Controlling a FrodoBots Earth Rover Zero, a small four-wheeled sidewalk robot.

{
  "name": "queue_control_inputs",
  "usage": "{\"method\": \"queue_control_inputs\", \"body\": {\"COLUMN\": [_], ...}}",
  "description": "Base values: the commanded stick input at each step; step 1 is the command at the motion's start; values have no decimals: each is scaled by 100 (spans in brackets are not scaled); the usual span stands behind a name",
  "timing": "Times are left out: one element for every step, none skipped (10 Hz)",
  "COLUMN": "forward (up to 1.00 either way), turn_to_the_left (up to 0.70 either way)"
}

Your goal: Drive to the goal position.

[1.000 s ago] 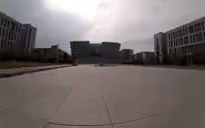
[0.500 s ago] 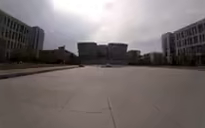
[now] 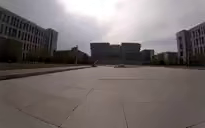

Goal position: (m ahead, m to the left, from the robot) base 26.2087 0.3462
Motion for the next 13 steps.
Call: {"method": "queue_control_inputs", "body": {"forward": [100, 100, 100, 100, 100, 100, 100, 100, 100, 100, 100, 100, 100], "turn_to_the_left": [0, 0, 0, 0, 0, 0, 0, 0, 0, 0, 0, 0, 0]}}
